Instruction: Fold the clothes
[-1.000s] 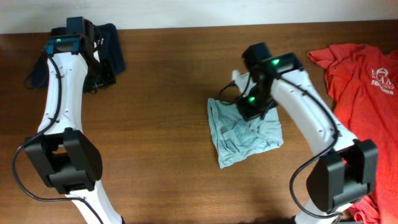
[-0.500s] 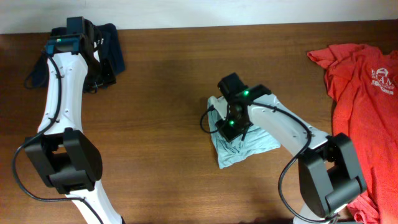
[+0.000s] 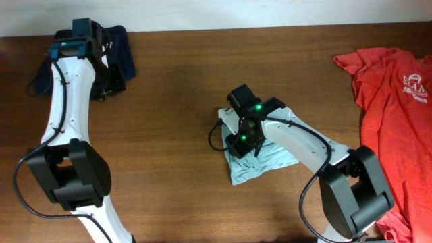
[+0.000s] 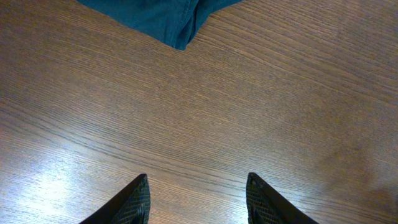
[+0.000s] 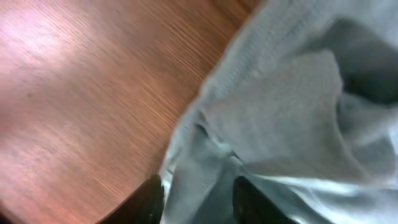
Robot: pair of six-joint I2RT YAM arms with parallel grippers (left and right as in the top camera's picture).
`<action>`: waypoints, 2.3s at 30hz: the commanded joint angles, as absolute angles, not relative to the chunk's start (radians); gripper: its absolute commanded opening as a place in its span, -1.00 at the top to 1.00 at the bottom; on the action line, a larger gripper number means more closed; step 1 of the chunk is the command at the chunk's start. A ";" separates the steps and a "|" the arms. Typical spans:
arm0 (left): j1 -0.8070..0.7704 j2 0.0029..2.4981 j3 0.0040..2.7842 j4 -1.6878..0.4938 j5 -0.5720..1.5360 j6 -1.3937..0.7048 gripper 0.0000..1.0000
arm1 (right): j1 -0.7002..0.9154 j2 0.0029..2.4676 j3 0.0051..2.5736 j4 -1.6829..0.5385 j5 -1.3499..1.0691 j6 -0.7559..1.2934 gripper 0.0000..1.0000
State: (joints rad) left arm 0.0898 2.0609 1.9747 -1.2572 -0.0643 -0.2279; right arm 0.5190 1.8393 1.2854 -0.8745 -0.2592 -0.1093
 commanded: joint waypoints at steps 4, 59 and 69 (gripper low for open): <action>0.088 2.067 1.977 -1.259 -0.068 -0.234 0.00 | 0.522 1.841 1.280 -0.820 -0.462 -0.125 -0.11; -0.419 2.325 1.977 -1.281 0.876 0.207 0.99 | -0.021 1.796 0.969 -0.769 -0.795 -0.140 0.92; -0.426 2.341 1.977 -1.349 0.894 0.249 0.99 | -0.021 1.813 0.969 -0.770 -0.770 -0.118 0.92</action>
State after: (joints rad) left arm -0.4248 2.3222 1.9743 -1.3437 0.8658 0.2123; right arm -0.0135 1.7966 0.9756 -0.7727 -0.7830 -0.1268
